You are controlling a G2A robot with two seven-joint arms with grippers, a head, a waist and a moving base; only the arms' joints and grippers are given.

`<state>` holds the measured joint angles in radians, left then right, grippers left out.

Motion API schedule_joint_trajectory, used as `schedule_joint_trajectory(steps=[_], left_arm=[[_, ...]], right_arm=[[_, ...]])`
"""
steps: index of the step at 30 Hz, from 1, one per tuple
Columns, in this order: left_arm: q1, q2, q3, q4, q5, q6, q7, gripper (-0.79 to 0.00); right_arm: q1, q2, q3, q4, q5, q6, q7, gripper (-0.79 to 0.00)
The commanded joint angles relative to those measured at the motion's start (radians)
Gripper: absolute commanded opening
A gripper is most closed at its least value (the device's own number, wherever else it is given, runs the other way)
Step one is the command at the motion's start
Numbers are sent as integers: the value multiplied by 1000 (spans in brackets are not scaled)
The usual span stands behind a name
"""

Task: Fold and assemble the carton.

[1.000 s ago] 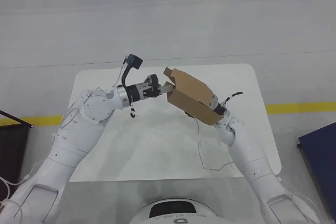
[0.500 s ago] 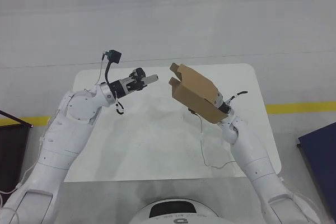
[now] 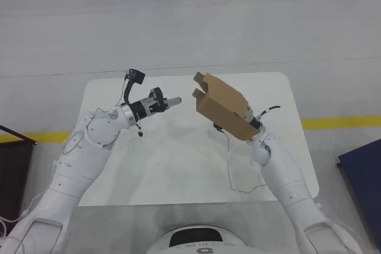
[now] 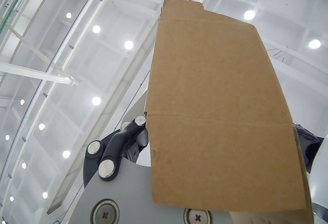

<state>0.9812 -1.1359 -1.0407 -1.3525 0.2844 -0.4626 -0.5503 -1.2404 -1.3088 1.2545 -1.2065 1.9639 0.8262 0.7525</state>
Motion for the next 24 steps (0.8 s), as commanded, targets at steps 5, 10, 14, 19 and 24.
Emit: schedule_joint_trajectory(steps=[5,10,14,19,24], left_arm=[[-64,-26,72,36,29,-7,31,0],[-98,-46,113,54,21,-16,55,0],[-115,-56,132,67,18,-24,55,0],[-124,-63,146,76,28,-30,41,0],[-121,-67,159,74,51,-40,27,0]], right_arm=[[-12,-1,-7,-10,-32,9,4,-785],[-14,-2,-6,-9,-40,9,-6,-785],[-13,-4,-5,-4,-38,12,-10,-785],[-7,-7,-7,8,-30,14,-16,-785],[-2,-9,-9,15,-28,17,-17,-785]])
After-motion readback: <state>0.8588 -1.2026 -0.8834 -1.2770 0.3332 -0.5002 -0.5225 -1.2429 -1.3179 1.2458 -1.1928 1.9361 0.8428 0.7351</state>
